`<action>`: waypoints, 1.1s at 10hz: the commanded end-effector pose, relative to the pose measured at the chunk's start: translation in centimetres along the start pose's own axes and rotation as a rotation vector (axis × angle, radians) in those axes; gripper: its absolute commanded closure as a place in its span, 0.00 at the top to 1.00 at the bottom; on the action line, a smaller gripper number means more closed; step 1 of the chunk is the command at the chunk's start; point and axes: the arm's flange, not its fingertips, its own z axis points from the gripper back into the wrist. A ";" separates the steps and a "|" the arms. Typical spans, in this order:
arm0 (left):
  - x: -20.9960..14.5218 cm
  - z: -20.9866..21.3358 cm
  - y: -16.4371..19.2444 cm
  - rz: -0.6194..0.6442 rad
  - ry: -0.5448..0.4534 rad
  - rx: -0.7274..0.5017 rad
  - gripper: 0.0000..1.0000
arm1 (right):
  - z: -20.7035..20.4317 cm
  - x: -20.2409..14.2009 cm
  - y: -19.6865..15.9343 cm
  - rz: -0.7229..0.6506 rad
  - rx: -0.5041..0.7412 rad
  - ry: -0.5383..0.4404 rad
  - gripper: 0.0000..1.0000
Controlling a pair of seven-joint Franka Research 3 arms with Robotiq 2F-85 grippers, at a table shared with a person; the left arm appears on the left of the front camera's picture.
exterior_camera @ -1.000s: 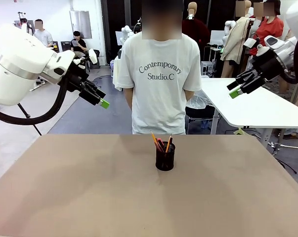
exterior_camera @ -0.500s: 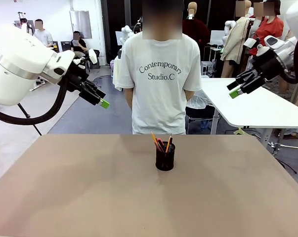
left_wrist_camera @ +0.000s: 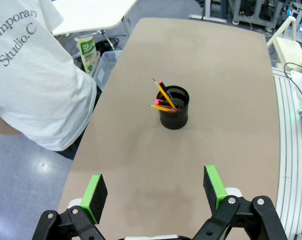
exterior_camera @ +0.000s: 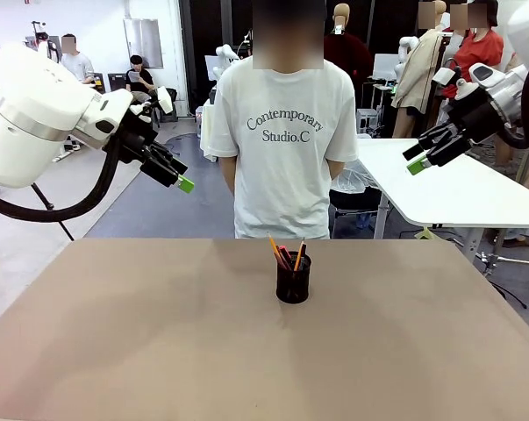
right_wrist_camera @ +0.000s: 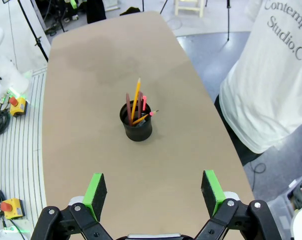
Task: Place the pens into the pen holder.
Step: Pick up a writing instrument from the table and place it into the Pen holder.
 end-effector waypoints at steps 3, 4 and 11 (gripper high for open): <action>-0.1 0.2 0.0 0.004 -0.002 0.004 1.00 | -0.1 -0.1 0.5 -0.003 -0.002 0.000 1.00; -0.1 0.2 0.0 0.004 -0.002 0.004 1.00 | -0.1 -0.1 0.5 -0.003 -0.002 0.000 1.00; -0.1 0.2 0.0 0.004 -0.002 0.004 1.00 | -0.1 -0.1 0.5 -0.003 -0.002 0.000 1.00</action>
